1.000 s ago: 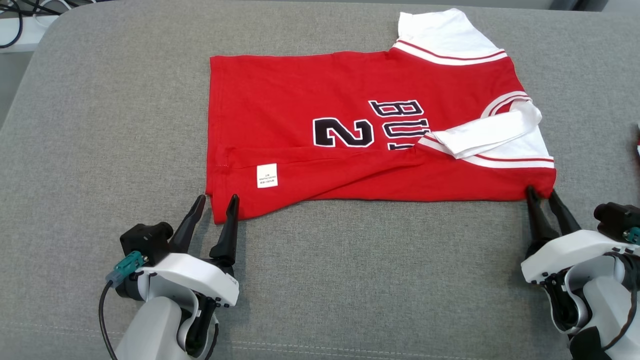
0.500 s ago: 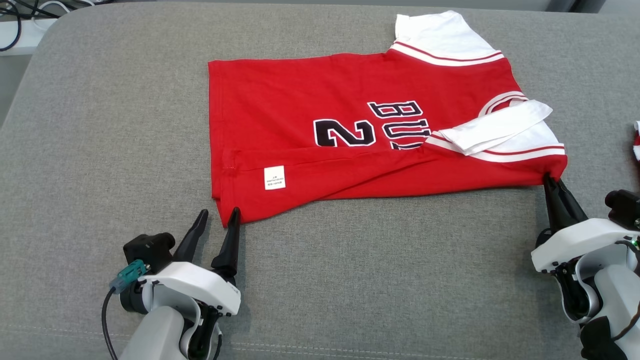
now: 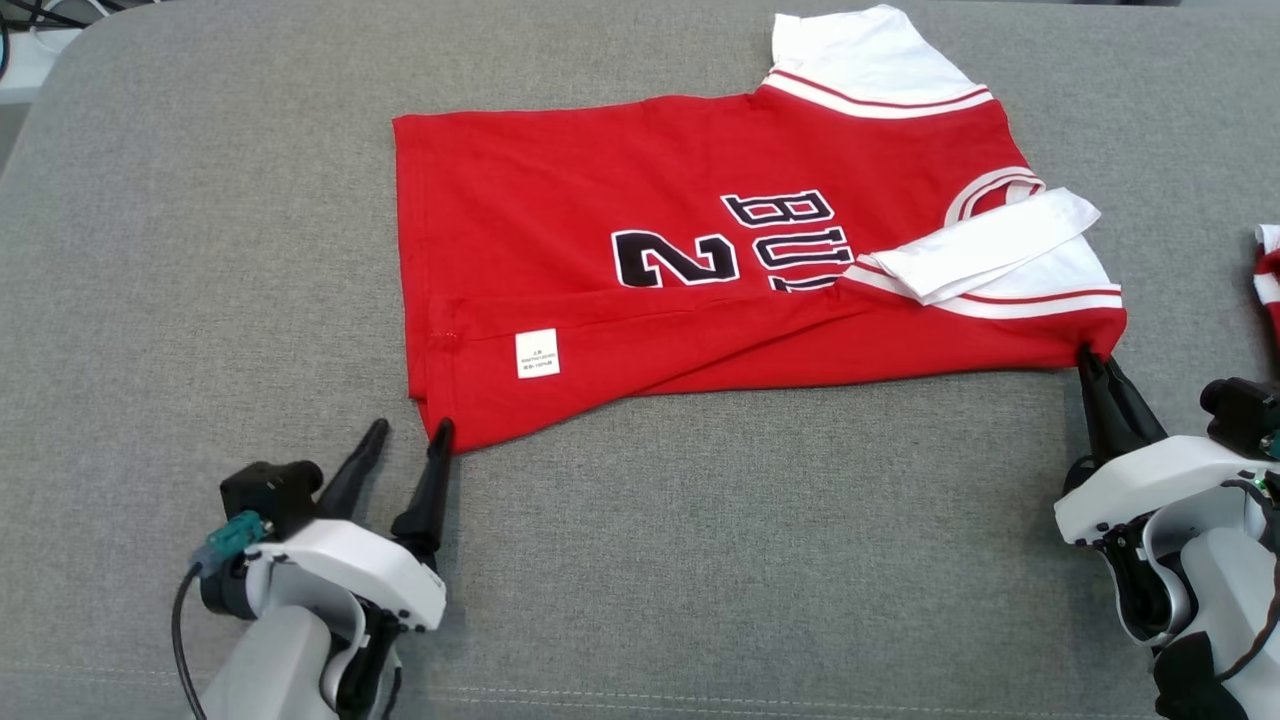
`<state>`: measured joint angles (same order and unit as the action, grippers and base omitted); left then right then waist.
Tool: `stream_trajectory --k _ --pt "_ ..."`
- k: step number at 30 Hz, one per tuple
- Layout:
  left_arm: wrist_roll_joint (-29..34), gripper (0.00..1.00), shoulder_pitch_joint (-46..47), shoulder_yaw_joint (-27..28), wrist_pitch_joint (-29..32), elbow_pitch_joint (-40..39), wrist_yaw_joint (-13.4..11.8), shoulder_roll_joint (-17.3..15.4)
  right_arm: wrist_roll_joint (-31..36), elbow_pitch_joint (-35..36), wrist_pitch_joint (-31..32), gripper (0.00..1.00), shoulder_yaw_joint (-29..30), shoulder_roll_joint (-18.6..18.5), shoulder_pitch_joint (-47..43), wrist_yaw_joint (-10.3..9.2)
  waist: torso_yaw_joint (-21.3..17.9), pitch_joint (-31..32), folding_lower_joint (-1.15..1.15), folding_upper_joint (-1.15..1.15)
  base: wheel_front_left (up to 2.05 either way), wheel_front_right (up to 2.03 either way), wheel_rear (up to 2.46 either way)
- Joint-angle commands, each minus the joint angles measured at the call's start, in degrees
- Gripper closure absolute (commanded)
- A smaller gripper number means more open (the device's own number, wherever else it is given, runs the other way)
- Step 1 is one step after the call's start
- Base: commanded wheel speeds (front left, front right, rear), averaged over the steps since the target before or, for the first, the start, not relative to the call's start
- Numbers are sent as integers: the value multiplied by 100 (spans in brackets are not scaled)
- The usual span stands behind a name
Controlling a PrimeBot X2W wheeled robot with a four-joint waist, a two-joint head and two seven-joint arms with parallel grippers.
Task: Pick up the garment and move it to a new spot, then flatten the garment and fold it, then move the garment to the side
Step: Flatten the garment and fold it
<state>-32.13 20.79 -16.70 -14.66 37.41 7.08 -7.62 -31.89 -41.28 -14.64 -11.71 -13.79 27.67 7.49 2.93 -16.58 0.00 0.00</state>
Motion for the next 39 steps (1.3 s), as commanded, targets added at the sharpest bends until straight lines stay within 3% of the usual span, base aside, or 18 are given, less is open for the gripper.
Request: stream_trajectory --k 1,8,23,39 --pt "-18 0 261 136 -34 -121 41 -211 14 136 -36 100 -100 -47 29 0 -14 -17 0 0 0 0 0" --pt "-90 0 561 -155 -34 -149 41 -438 31 135 -36 100 -148 9 62 0 -66 -98 0 0 0 0 0" --pt "-905 0 1003 -1106 -34 168 41 -837 -15 165 -36 100 -281 48 200 0 -176 -222 0 0 0 0 0" --pt "-1367 0 1055 -1508 -34 107 41 -993 -38 149 -36 100 -280 59 238 0 -170 -222 0 0 0 0 0"
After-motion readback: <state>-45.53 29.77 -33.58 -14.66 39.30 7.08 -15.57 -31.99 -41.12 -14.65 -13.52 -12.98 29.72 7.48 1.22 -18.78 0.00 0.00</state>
